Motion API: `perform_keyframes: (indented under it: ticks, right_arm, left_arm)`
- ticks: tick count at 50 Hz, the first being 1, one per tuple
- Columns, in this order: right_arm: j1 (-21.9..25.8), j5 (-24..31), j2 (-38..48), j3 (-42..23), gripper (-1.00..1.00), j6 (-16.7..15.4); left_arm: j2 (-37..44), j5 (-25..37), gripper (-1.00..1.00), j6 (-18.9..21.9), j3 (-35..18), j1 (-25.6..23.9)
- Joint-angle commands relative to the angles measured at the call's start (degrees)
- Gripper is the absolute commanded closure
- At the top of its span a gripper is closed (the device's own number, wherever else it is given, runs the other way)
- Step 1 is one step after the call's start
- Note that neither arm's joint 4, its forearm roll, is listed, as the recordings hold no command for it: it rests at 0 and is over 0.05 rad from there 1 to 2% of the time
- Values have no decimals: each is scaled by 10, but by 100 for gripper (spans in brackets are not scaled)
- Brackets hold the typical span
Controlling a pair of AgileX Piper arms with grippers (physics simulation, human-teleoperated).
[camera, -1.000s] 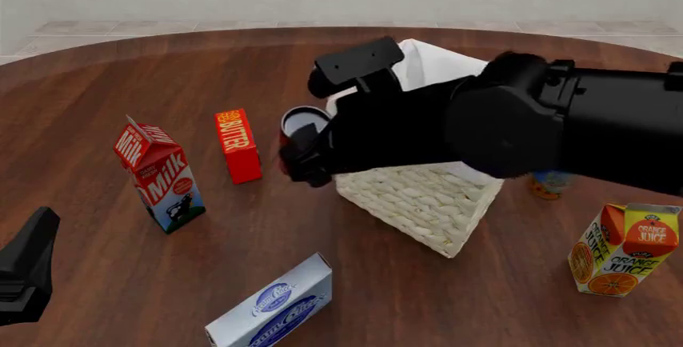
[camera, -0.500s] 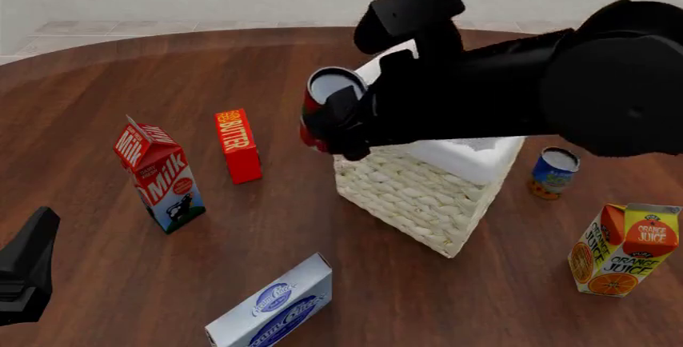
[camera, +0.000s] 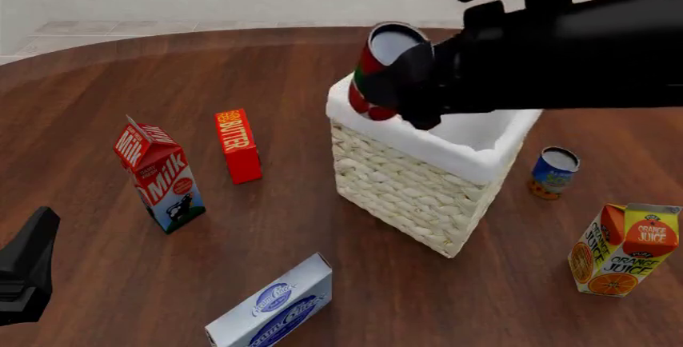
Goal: Pick up the tomato sauce, and put it in the basket.
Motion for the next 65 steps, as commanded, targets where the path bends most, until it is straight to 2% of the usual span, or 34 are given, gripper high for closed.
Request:
perform_keyframes:
  ticks: [1, 19, 35, 65]
  right_arm:
    - [-27, 32, -40, -7, 100, -1]
    - [-72, 88, -90, -24, 100, -18]
    - [-115, 111, -117, -19, 100, -23]
    - [-154, 106, -108, -20, 100, -19]
  left_arm:
    - [1, -9, -100, 2, 8, -2]
    - [-2, -6, -100, 2, 9, -2]
    - [2, -10, -100, 2, 8, -2]
    - [2, -10, -100, 2, 8, -2]
